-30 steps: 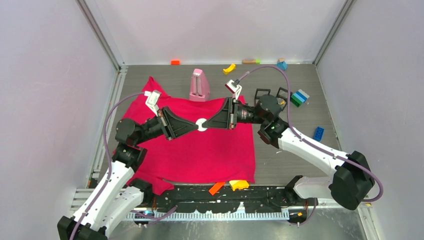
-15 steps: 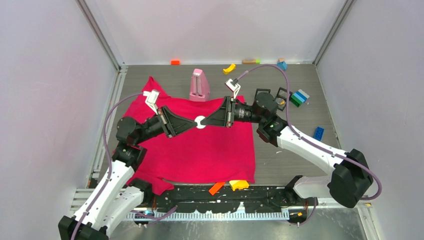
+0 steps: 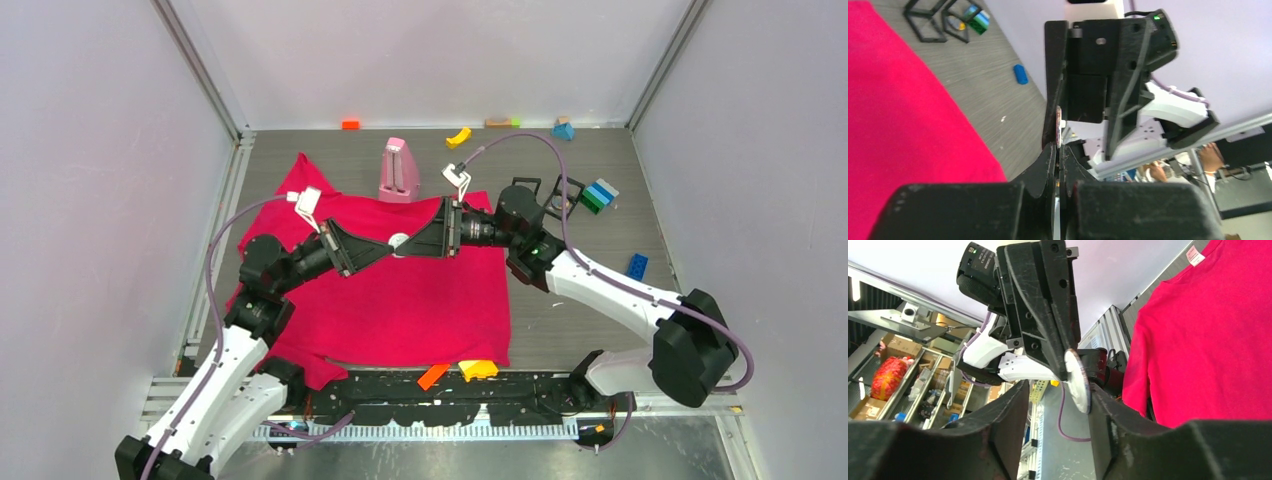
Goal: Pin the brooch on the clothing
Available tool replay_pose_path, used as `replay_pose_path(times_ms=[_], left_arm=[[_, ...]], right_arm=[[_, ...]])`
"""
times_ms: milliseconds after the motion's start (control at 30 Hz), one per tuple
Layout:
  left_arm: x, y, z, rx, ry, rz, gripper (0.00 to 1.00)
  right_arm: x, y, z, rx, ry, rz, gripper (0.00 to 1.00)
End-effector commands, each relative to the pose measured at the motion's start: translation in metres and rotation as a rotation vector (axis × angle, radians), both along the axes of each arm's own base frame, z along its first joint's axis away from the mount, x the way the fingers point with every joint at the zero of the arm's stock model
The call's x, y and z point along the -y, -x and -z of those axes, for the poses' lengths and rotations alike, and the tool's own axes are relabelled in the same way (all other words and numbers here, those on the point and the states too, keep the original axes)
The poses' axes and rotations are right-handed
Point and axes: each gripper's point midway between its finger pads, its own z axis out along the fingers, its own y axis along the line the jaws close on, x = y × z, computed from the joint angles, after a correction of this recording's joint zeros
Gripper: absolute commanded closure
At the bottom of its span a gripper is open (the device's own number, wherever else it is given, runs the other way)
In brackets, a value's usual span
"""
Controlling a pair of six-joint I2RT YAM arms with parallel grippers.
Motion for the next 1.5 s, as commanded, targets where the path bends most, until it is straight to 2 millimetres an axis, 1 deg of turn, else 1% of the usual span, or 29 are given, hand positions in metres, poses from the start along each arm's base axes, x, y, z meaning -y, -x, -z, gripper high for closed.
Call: replay_pose_path(times_ms=[0, 67, 200, 233, 267, 300, 333, 367, 400, 500, 533, 567, 600, 633, 667, 700, 733, 767, 800, 833, 867, 900, 933, 967, 1000, 1133, 1233, 1333, 1467], left_arm=[[-0.010, -0.014, 0.018, -0.024, -0.133, -0.104, 1.00], [-0.008, -0.015, 0.025, -0.033, -0.180, -0.083, 1.00], [-0.003, -0.015, 0.024, 0.011, -0.232, -0.020, 1.00], [-0.002, -0.015, 0.023, 0.025, -0.236, -0.002, 1.00], [-0.001, -0.016, 0.020, 0.048, -0.243, 0.012, 1.00], [-0.001, -0.017, 0.019, 0.064, -0.250, 0.023, 1.00], [-0.002, -0.018, 0.018, 0.078, -0.259, 0.031, 1.00], [-0.003, -0.019, 0.019, 0.086, -0.272, 0.035, 1.00], [-0.005, -0.021, 0.019, 0.094, -0.282, 0.033, 1.00], [-0.014, -0.025, 0.022, 0.125, -0.310, 0.015, 1.00], [-0.017, -0.025, 0.022, 0.137, -0.317, 0.018, 1.00], [-0.019, -0.023, 0.023, 0.146, -0.323, 0.025, 1.00], [-0.020, -0.022, 0.023, 0.157, -0.329, 0.034, 1.00], [-0.020, -0.020, 0.023, 0.170, -0.335, 0.042, 1.00], [-0.020, -0.018, 0.022, 0.186, -0.340, 0.047, 1.00], [-0.021, -0.018, 0.022, 0.197, -0.340, 0.046, 1.00], [-0.022, -0.019, 0.024, 0.206, -0.346, 0.037, 1.00], [-0.025, -0.023, 0.025, 0.201, -0.354, 0.014, 1.00], [-0.029, -0.026, 0.028, 0.186, -0.366, -0.008, 1.00], [-0.034, -0.029, 0.030, 0.171, -0.374, -0.028, 1.00], [-0.039, -0.033, 0.035, 0.146, -0.383, -0.053, 1.00], [-0.043, -0.036, 0.038, 0.130, -0.390, -0.073, 1.00], [-0.045, -0.037, 0.040, 0.115, -0.396, -0.087, 1.00], [-0.047, -0.038, 0.042, 0.107, -0.406, -0.098, 1.00], [-0.049, -0.039, 0.044, 0.098, -0.415, -0.103, 1.00], [-0.051, -0.037, 0.045, 0.103, -0.427, -0.113, 1.00], [-0.051, -0.037, 0.046, 0.100, -0.428, -0.111, 1.00], [-0.052, -0.037, 0.047, 0.095, -0.435, -0.111, 1.00], [-0.054, -0.038, 0.047, 0.097, -0.437, -0.118, 1.00]], right_arm=[[0.013, 0.012, -0.025, 0.117, -0.041, 0.005, 0.40], [0.022, 0.007, -0.025, 0.145, -0.019, 0.045, 0.33], [0.041, -0.004, -0.019, 0.201, 0.097, 0.147, 0.27], [0.045, -0.009, -0.016, 0.240, 0.131, 0.179, 0.25], [0.052, -0.008, -0.013, 0.223, 0.182, 0.192, 0.23], [0.058, -0.014, -0.010, 0.250, 0.218, 0.238, 0.20], [0.066, -0.012, -0.006, 0.236, 0.257, 0.262, 0.19], [0.073, -0.021, -0.002, 0.237, 0.290, 0.333, 0.17], [0.081, -0.021, 0.004, 0.226, 0.313, 0.372, 0.17], [0.108, -0.030, 0.028, 0.186, 0.386, 0.534, 0.15], [0.116, -0.034, 0.033, 0.168, 0.405, 0.587, 0.15], [0.125, -0.031, 0.044, 0.145, 0.434, 0.613, 0.14], [0.134, -0.037, 0.049, 0.117, 0.458, 0.677, 0.14], [0.143, -0.034, 0.061, 0.084, 0.503, 0.702, 0.14], [0.156, -0.040, 0.069, 0.063, 0.544, 0.779, 0.14], [0.167, -0.038, 0.086, 0.025, 0.616, 0.806, 0.15], [0.181, -0.043, 0.094, 0.001, 0.661, 0.880, 0.16], [0.191, -0.038, 0.111, -0.035, 0.735, 0.894, 0.16], [0.199, -0.039, 0.120, -0.052, 0.774, 0.930, 0.18], [0.206, -0.034, 0.138, -0.084, 0.843, 0.924, 0.18], [0.210, -0.032, 0.154, -0.112, 0.888, 0.929, 0.19], [0.211, -0.030, 0.162, -0.134, 0.906, 0.927, 0.19], [0.214, -0.026, 0.179, -0.163, 0.957, 0.918, 0.21], [0.218, -0.025, 0.187, -0.201, 0.978, 0.942, 0.23], [0.223, -0.019, 0.203, -0.238, 1.031, 0.937, 0.24], [0.218, -0.004, 0.239, -0.346, 1.047, 0.894, 0.29], [0.211, 0.005, 0.255, -0.411, 1.027, 0.862, 0.32], [0.214, 0.011, 0.270, -0.447, 1.062, 0.862, 0.33], [0.215, 0.016, 0.281, -0.482, 1.086, 0.868, 0.34]])
